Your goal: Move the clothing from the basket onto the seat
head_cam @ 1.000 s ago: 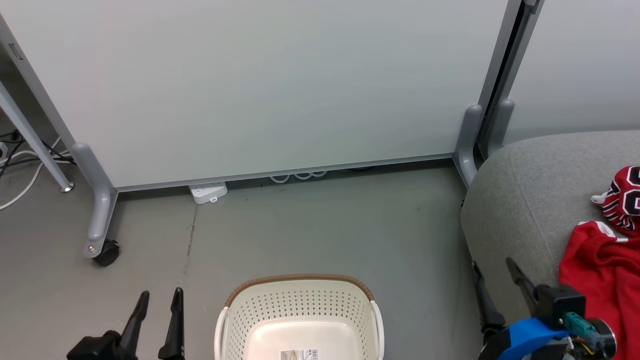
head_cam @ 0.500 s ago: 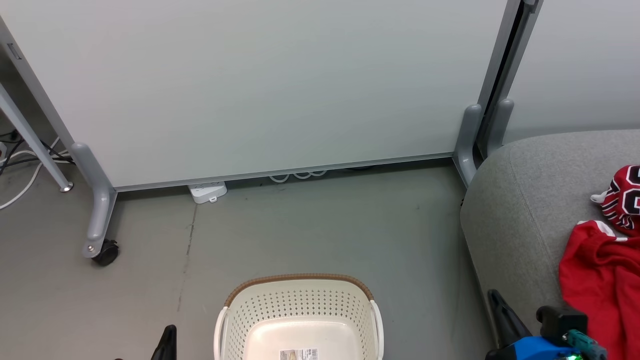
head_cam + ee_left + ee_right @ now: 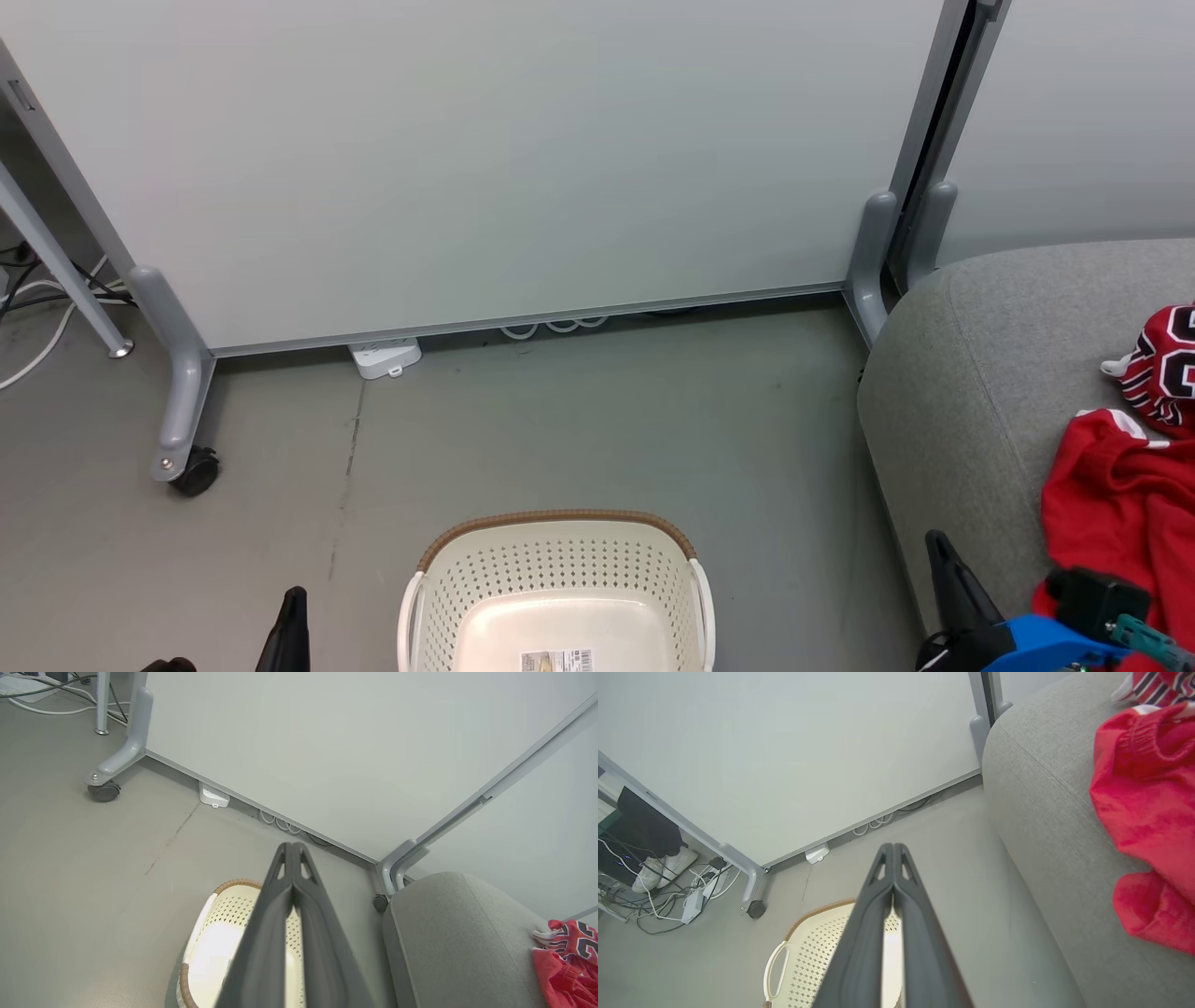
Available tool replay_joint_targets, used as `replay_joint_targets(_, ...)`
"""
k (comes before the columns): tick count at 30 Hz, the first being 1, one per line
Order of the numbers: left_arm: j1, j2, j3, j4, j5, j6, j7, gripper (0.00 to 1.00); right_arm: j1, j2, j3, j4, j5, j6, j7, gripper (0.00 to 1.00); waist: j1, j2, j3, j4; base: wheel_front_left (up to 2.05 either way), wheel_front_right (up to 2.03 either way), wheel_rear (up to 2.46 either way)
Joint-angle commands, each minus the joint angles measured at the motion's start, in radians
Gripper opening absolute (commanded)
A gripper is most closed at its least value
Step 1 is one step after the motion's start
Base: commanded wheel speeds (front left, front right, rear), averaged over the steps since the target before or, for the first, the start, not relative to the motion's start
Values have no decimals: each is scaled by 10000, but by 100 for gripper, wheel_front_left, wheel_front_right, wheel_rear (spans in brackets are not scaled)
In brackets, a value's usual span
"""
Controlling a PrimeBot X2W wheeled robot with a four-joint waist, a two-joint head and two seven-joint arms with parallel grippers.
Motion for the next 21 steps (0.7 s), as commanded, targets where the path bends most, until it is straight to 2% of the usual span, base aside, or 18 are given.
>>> replay_joint_targets(1, -282, 28, 115, -201, -334, -5, 74, 0, -311, 2, -48, -191, 437, -2, 39, 0, -1, 0, 2, -3, 0, 0, 0)
replay_joint_targets(21, -556, -53, 505, -563, -2867, -9, 827, 0, -563, 8, -239, -296, 3635, -3, 376, 0, -1, 0, 40, -49, 0, 0, 0)
